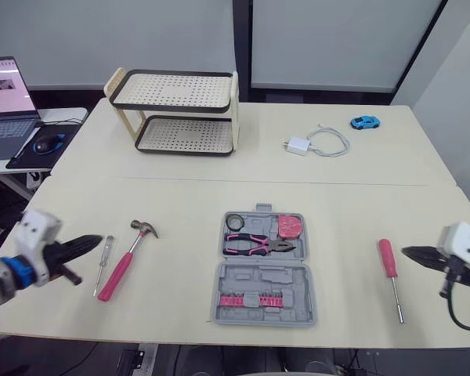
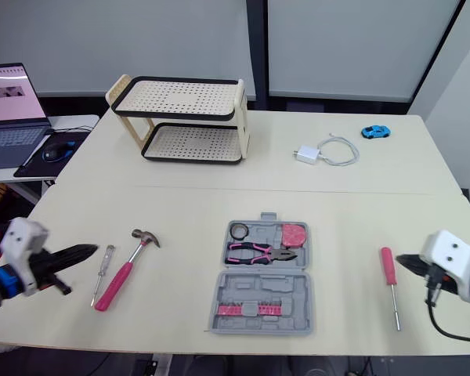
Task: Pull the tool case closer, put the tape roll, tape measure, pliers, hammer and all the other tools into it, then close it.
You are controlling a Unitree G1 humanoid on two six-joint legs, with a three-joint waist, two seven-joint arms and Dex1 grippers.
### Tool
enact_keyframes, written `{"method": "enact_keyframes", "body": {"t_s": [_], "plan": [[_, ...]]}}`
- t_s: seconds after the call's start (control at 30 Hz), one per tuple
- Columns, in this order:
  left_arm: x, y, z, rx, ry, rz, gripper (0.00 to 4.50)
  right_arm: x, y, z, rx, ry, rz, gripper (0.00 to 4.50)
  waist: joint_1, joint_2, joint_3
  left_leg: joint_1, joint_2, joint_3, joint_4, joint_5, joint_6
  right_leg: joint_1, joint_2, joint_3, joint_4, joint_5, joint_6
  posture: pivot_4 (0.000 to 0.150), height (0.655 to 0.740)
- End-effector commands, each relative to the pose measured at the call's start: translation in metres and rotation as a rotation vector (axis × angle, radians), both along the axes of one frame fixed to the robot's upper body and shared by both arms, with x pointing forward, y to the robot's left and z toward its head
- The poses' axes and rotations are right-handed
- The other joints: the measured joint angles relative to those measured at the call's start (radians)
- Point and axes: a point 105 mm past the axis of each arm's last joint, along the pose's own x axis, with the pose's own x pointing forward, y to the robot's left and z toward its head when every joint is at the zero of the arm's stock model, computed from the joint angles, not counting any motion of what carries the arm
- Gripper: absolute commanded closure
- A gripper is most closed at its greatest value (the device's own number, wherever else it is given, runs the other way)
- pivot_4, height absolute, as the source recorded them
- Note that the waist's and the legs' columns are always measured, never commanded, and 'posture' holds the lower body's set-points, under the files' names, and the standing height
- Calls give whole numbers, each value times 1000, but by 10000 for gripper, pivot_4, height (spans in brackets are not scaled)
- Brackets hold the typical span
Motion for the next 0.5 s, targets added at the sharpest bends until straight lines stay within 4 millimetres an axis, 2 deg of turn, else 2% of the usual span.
{"method": "enact_keyframes", "body": {"t_s": [0.03,0.1,0.23,0.33,0.43,0.5], "plan": [[-21,35,5,7,10,133,38473,-10,-16,8,-40,-1,-18,45000,0,0,0,0,0,0,0,0,0,0,0,0,0,0,0,1500,7350],[-31,45,2,5,37,171,32731,-14,-22,7,-40,17,-35,45000,0,-1,1,0,0,0,0,0,0,0,0,0,0,-1,1,1500,7350],[-60,69,-8,-6,127,259,20156,-29,-34,3,-32,117,-59,37388,0,-2,0,1,0,1,0,0,0,0,0,0,0,-3,3,1500,7350],[-70,72,-13,-26,160,278,10242,-35,-45,3,-48,149,-81,30083,0,-2,0,1,0,1,-1,0,0,0,0,0,0,-4,3,1500,7350],[-70,70,-14,-39,158,282,457,-34,-45,5,-45,149,-76,23340,0,-3,0,1,0,1,-1,0,0,0,0,0,0,-4,3,1500,7350],[-71,67,-16,-46,160,281,0,-32,-43,5,-41,149,-73,19169,0,-3,0,1,0,1,-1,0,0,0,0,0,0,-4,3,1500,7350]]}}
